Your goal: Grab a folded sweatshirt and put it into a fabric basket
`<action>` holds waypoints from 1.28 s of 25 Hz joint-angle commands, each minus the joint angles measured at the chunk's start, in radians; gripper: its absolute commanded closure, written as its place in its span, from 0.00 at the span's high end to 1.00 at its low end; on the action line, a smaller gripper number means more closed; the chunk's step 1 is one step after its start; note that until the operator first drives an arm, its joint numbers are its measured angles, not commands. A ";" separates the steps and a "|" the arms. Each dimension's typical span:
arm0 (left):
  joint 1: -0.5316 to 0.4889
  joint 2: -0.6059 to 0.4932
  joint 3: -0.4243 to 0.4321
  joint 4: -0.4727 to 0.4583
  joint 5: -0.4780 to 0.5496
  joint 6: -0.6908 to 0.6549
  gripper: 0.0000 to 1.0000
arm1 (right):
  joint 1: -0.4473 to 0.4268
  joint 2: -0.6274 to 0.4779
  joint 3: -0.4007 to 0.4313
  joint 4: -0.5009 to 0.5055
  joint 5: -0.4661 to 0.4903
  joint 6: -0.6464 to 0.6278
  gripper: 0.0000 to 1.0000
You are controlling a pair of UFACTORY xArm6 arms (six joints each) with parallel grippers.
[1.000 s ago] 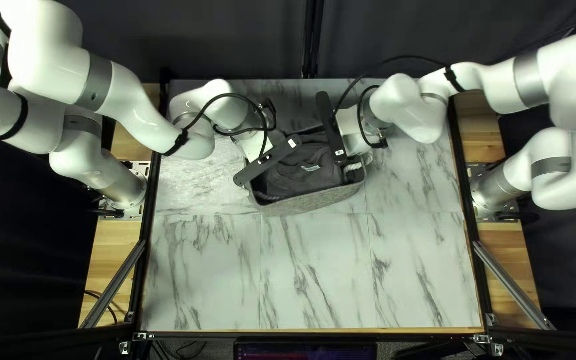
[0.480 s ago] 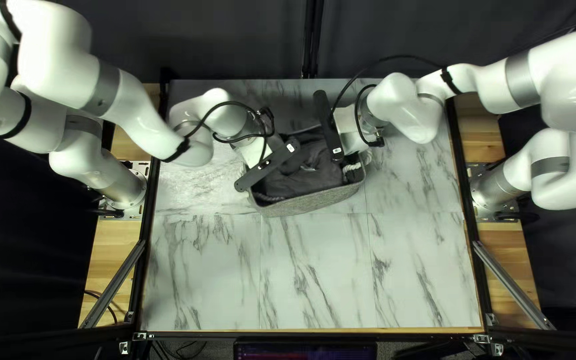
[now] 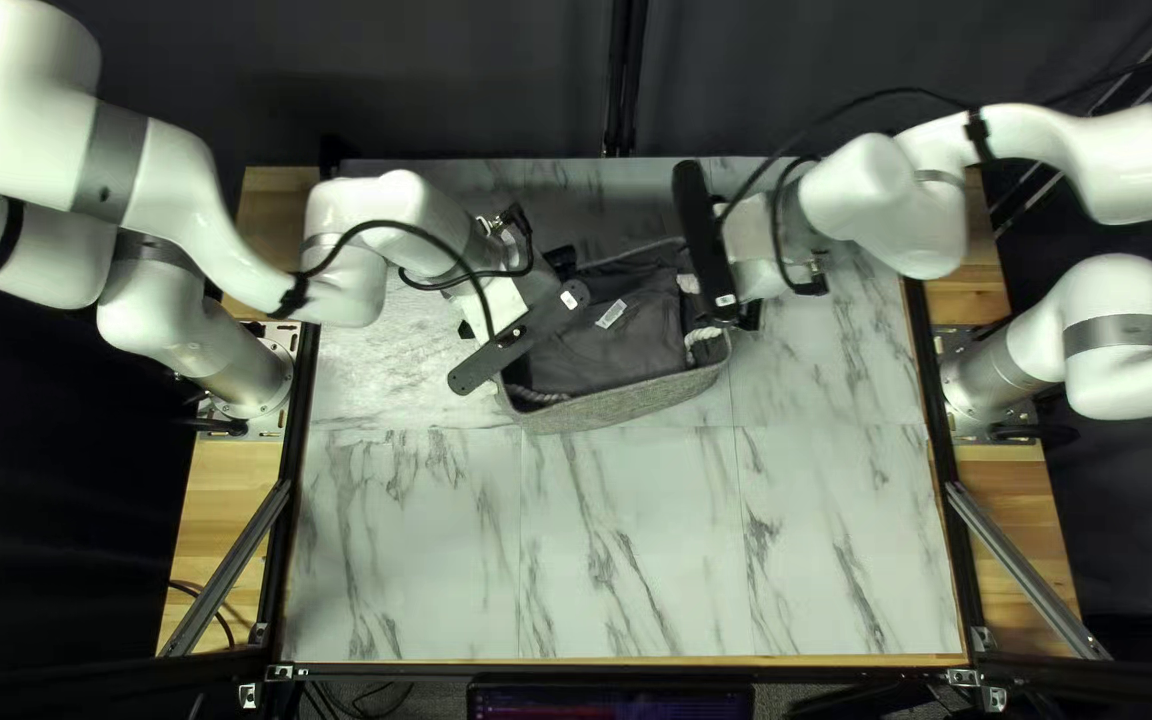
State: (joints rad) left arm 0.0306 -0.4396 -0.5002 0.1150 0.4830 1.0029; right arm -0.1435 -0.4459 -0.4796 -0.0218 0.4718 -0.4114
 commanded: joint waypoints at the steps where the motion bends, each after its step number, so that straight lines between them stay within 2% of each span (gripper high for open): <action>1: 0.017 -0.076 0.000 0.011 0.081 0.004 1.00 | -0.027 -0.106 0.014 0.022 0.084 -0.007 1.00; 2: 0.024 -0.089 0.001 0.013 0.096 0.004 1.00 | -0.030 -0.124 0.014 0.022 0.101 -0.006 1.00; 6: 0.080 -0.188 -0.026 0.016 0.263 -0.034 1.00 | -0.051 -0.245 0.025 0.019 0.209 -0.001 1.00; 9: 0.126 -0.238 -0.064 0.004 0.382 -0.032 1.00 | -0.071 -0.320 0.057 0.018 0.251 -0.004 1.00; 13: 0.213 -0.285 -0.079 -0.033 0.465 0.039 1.00 | -0.108 -0.394 0.110 0.030 0.272 -0.021 1.00; 15: 0.248 -0.294 -0.072 -0.058 0.467 0.082 1.00 | -0.119 -0.415 0.128 0.038 0.274 -0.030 1.00; 18: 0.367 -0.319 -0.019 -0.159 0.419 0.266 1.00 | -0.146 -0.449 0.167 0.065 0.267 -0.063 1.00; 23: 0.518 -0.296 0.006 -0.264 0.386 0.454 1.00 | -0.148 -0.419 0.183 0.086 0.224 -0.077 1.00; 28: 0.603 -0.269 -0.009 -0.313 0.396 0.550 1.00 | -0.138 -0.391 0.187 0.083 0.198 -0.065 1.00; 32: 0.592 -0.265 -0.005 -0.308 0.384 0.535 1.00 | -0.134 -0.380 0.177 0.078 0.203 -0.052 1.00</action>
State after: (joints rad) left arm 0.6235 -0.7057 -0.5061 -0.1921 0.8693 1.5386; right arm -0.2779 -0.8276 -0.3007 0.0574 0.6742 -0.4662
